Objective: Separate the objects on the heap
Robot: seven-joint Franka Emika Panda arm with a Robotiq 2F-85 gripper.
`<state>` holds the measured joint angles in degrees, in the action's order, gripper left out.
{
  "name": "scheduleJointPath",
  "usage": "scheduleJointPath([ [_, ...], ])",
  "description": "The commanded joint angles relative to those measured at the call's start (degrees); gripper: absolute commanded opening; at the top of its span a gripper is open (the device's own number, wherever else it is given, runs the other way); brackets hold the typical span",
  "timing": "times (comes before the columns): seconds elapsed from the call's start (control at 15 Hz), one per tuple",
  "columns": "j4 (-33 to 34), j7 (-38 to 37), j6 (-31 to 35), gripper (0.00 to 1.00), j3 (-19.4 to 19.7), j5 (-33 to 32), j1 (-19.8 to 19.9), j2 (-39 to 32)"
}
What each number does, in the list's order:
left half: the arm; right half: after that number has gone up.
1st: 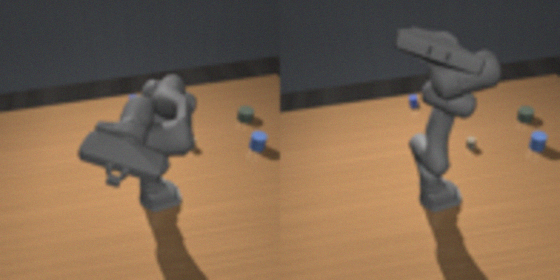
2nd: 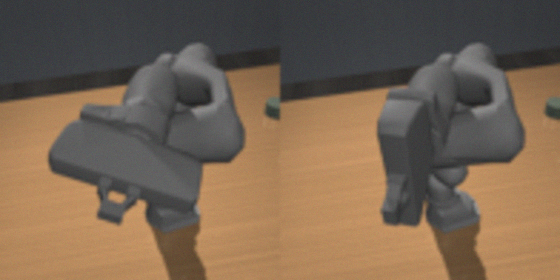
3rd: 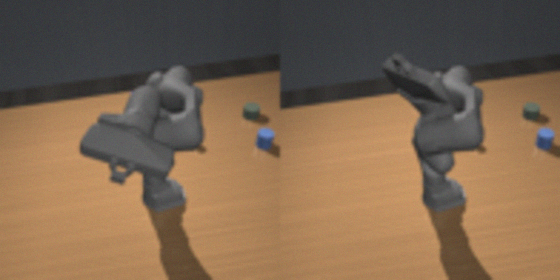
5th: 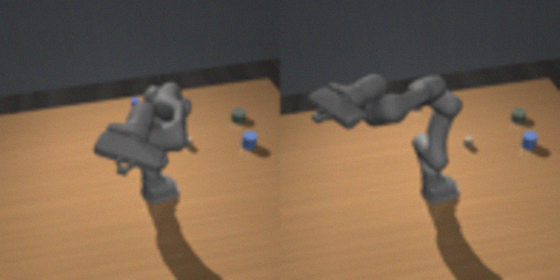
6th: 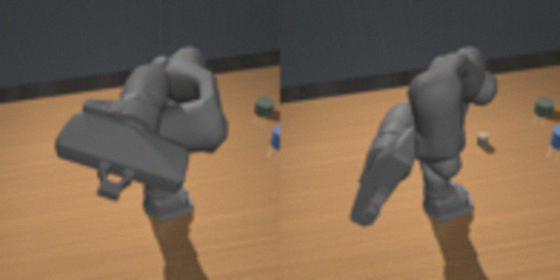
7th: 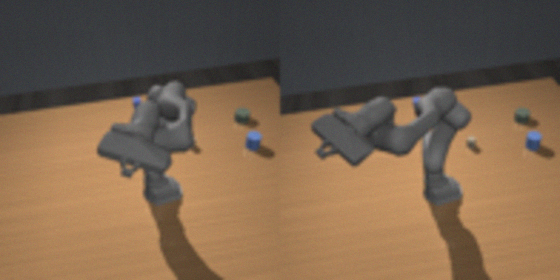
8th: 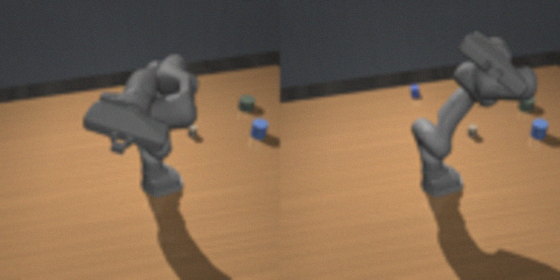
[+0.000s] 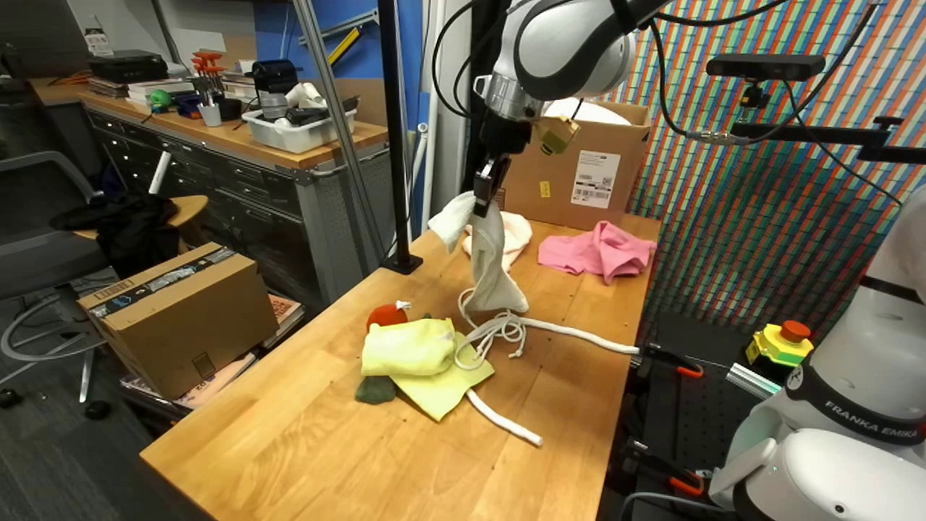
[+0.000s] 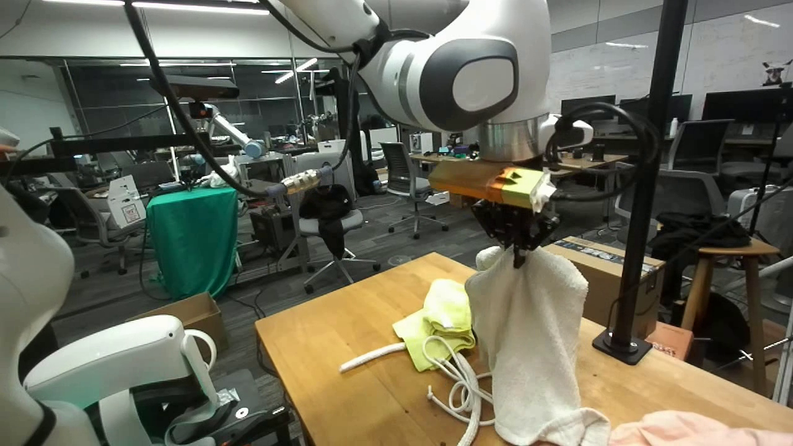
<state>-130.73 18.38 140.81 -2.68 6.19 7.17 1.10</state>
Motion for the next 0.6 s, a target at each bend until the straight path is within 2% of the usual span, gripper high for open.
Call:
scheduleJointPath([
  [0.0,1.6,-10.2,-6.6,0.05,-0.5,-12.7,-4.3,2.8],
  [0.2,4.7,-16.1,-12.0,0.05,-3.0,-19.8,-8.2,2.4],
  [0.53,11.0,-21.3,-18.5,0.05,-7.6,-24.8,-14.4,-1.2],
])
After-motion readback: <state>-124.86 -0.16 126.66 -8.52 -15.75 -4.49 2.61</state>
